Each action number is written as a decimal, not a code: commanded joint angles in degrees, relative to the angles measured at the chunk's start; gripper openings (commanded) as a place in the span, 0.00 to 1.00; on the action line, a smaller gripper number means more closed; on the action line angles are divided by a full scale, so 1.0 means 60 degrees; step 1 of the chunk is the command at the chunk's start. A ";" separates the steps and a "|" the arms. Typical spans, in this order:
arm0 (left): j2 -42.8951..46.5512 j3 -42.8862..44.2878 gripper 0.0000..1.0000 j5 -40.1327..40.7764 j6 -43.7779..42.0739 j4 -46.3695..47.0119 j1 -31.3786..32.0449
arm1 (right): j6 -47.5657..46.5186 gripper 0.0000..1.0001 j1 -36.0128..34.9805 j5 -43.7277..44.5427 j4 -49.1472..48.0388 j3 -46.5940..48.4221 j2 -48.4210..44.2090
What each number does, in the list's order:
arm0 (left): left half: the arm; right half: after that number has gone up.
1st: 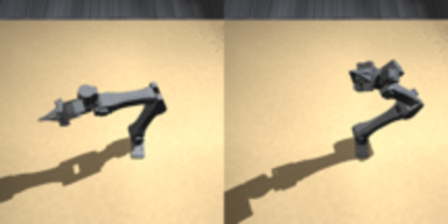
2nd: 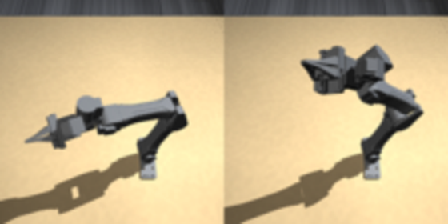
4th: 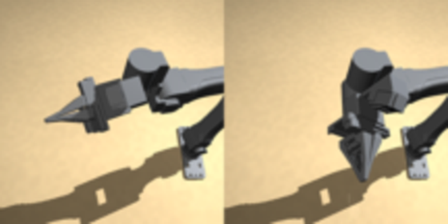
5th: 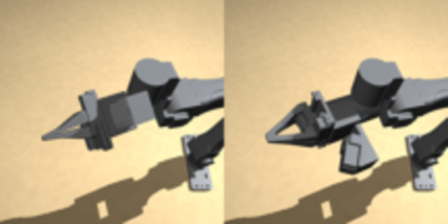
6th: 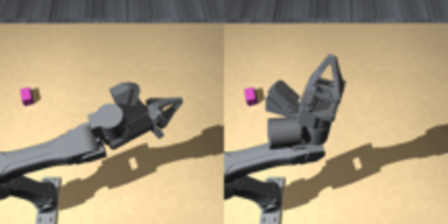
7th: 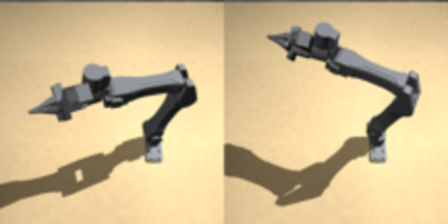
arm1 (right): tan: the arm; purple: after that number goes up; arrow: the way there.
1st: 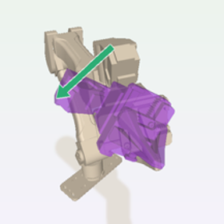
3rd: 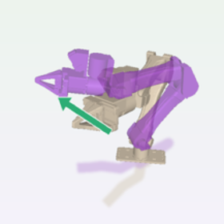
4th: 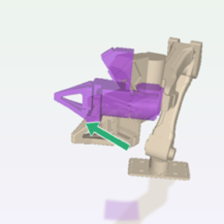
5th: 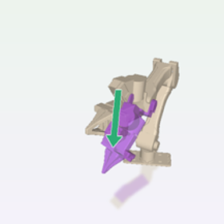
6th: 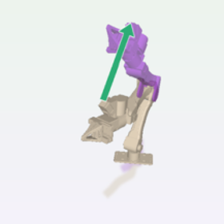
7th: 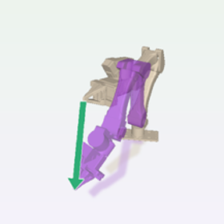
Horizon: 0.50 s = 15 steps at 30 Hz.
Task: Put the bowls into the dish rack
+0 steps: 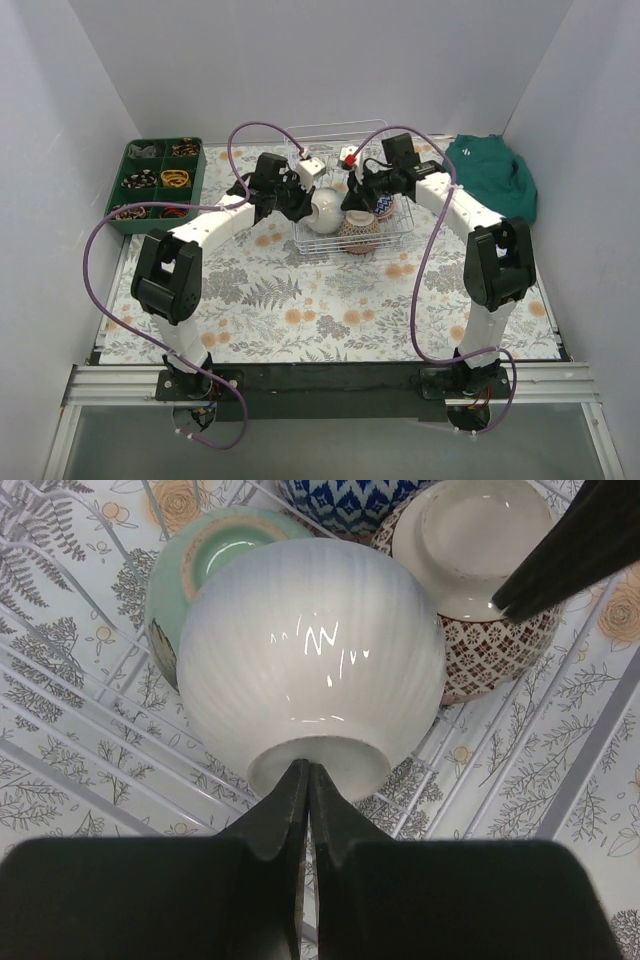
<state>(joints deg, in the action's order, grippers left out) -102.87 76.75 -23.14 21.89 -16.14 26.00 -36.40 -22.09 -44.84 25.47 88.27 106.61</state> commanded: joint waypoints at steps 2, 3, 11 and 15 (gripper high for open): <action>0.0739 -0.0340 0.00 0.0003 0.0029 0.0127 0.0134 | -0.0540 0.01 -0.0625 0.0192 -0.0994 -0.0297 -0.0146; 0.0753 -0.0355 0.00 0.0018 0.0028 0.0112 0.0120 | -0.0539 0.01 -0.0713 0.0265 -0.1008 -0.0283 -0.0044; 0.0988 -0.0648 0.00 0.0369 0.0043 0.0141 0.0135 | -0.0100 0.01 -0.1138 0.1859 -0.1534 0.0054 0.0644; 0.1061 -0.0794 0.00 0.0428 0.0058 0.0171 0.0120 | 0.0061 0.01 -0.1182 0.2638 -0.1989 0.0375 0.1011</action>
<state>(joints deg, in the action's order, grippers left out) -101.36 72.75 -21.41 22.22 -16.01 26.37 -37.01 -28.99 -37.04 17.76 87.07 110.08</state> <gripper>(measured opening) 0.009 0.022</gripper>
